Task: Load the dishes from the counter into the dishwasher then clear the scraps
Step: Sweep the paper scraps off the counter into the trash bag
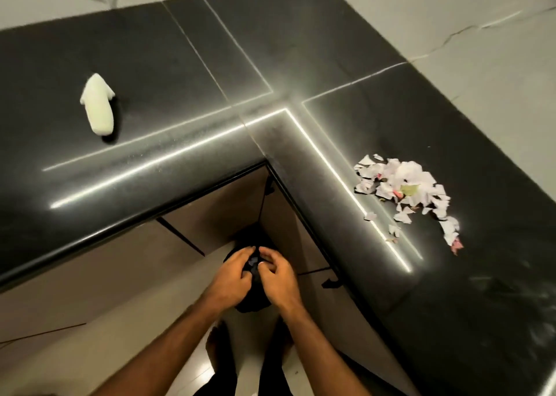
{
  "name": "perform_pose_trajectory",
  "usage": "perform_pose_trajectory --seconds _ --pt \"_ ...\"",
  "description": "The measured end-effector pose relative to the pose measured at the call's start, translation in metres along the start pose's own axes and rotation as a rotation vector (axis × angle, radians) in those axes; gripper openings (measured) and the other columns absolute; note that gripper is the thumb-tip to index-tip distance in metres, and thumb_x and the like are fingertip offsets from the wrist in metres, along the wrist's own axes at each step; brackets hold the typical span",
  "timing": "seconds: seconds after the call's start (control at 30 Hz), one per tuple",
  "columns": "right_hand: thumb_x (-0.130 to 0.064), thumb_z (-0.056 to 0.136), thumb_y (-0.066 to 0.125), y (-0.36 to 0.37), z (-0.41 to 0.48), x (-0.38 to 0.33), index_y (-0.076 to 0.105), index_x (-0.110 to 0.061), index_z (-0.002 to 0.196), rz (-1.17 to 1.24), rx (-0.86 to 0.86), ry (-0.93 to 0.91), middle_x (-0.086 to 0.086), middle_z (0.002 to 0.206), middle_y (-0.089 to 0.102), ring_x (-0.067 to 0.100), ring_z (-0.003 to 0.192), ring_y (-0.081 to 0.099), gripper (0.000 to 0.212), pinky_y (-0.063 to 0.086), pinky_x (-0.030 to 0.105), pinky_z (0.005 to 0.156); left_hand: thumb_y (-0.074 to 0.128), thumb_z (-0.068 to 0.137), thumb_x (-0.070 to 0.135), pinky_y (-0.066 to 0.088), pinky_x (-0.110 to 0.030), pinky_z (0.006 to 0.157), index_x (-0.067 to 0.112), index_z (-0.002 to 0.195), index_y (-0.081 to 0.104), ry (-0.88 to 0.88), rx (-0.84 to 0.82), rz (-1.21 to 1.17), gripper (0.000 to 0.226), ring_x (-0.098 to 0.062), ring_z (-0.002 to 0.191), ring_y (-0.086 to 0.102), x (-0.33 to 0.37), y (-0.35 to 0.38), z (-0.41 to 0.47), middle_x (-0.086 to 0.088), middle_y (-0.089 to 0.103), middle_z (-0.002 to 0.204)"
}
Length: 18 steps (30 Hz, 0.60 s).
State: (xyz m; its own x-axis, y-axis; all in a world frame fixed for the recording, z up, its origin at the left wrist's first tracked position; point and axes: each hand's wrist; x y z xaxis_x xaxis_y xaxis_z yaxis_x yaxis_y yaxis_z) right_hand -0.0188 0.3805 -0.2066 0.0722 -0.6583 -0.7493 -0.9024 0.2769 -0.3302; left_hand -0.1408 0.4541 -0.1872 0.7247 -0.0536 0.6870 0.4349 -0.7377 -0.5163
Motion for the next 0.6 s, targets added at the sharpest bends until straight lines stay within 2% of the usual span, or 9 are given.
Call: perform_pose_trajectory --seconds 0.07,0.33,0.5,0.6 --pt "-0.015 0.101 0.057 -0.016 -0.025 -0.019 0.062 -0.025 0.141 -0.007 0.051 -0.056 -0.017 0.128 0.064 0.0 0.115 0.063 0.041 0.044 -0.001 0.083 0.05 0.094 0.001 0.017 -0.013 0.114 0.014 0.155 0.039 0.076 0.004 0.015 0.063 -0.012 0.147 0.032 0.02 -0.014 -0.018 -0.001 0.036 0.16" --pt "-0.011 0.102 0.059 -0.075 -0.094 -0.064 0.062 -0.018 0.142 0.055 0.243 -0.246 -0.008 0.135 0.066 0.002 0.12 0.063 0.04 0.047 0.004 0.093 0.051 0.092 0.001 0.021 -0.014 0.117 0.018 0.151 0.045 0.332 0.016 0.059 0.062 -0.005 0.145 0.035 0.087 -0.053 -0.059 0.003 0.042 0.156" --pt "-0.015 0.1 0.061 -0.103 -0.118 -0.059 0.067 -0.023 0.136 0.06 0.398 -0.337 -0.015 0.129 0.07 -0.004 0.117 0.065 0.037 0.053 0.026 0.105 0.054 0.096 0.006 0.021 -0.01 0.115 0.021 0.146 0.053 0.46 -0.018 0.105 0.052 -0.002 0.142 0.036 0.115 -0.055 -0.063 0.007 0.045 0.154" --pt "-0.029 0.099 0.061 -0.118 -0.123 -0.042 0.065 -0.028 0.138 -0.088 0.445 -0.383 -0.015 0.136 0.066 0.0 0.125 0.061 0.039 0.05 0.034 0.111 0.058 0.099 0.015 0.022 -0.015 0.116 0.021 0.145 0.054 0.513 -0.051 0.144 0.047 -0.006 0.144 0.037 0.133 -0.048 -0.061 0.004 0.045 0.155"
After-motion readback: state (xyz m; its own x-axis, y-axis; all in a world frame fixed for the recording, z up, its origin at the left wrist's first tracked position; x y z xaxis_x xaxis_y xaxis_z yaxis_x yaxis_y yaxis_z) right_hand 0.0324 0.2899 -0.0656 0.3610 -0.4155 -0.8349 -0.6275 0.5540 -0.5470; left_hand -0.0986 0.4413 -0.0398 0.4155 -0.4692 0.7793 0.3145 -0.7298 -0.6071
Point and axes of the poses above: each hand's wrist, its own z-axis towards the middle knuckle, its own y-axis out of the palm, x = y × z
